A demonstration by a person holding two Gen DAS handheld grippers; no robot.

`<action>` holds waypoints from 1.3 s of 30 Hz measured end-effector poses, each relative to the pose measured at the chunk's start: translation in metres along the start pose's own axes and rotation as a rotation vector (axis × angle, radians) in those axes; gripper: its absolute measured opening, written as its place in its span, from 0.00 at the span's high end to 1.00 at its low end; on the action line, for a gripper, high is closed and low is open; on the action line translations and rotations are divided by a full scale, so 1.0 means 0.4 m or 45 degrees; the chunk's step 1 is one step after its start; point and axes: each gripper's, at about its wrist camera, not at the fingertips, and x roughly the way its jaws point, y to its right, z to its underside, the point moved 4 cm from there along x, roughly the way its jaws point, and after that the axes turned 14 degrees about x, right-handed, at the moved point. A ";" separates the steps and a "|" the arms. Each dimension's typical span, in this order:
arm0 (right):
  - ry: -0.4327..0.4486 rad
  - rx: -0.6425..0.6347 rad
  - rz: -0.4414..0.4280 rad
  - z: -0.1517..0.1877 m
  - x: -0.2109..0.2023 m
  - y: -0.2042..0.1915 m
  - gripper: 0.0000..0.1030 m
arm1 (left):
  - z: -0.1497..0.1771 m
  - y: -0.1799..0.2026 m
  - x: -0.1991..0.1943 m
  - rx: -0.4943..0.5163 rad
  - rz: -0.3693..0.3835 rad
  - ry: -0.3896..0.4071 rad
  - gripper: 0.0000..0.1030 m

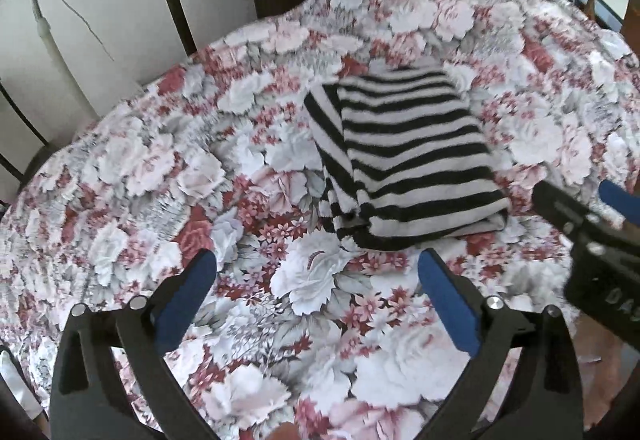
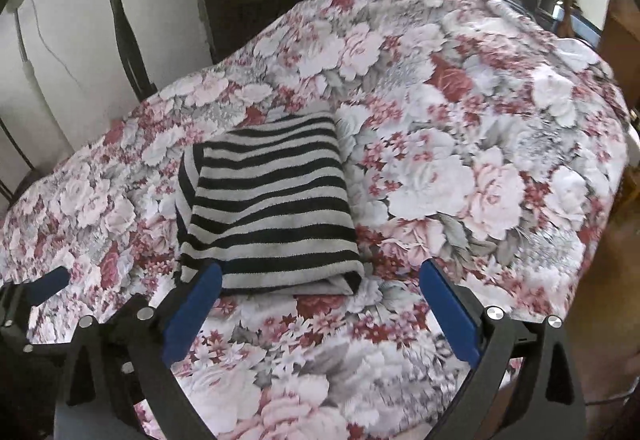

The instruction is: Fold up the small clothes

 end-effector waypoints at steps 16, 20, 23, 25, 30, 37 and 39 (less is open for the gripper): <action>0.013 0.104 0.033 0.030 -0.048 0.072 0.03 | 0.002 0.026 -0.084 -0.022 -0.048 0.017 0.05; -0.020 0.123 0.056 0.028 -0.030 0.087 0.03 | -0.004 0.036 -0.069 -0.028 -0.053 -0.004 0.05; -0.042 0.137 0.057 0.029 -0.020 0.092 0.03 | -0.004 0.041 -0.061 -0.037 -0.047 -0.014 0.05; -0.062 0.140 0.055 0.030 -0.011 0.092 0.03 | -0.003 0.042 -0.056 -0.036 -0.050 -0.022 0.05; -0.077 0.123 0.060 0.035 -0.006 0.082 0.03 | -0.001 0.037 -0.056 -0.039 -0.053 -0.025 0.05; -0.086 0.118 0.056 0.034 -0.002 0.076 0.03 | 0.000 0.032 -0.064 -0.040 -0.051 -0.021 0.05; -0.086 0.121 0.054 0.036 -0.003 0.077 0.03 | -0.001 0.030 -0.066 -0.039 -0.054 -0.022 0.05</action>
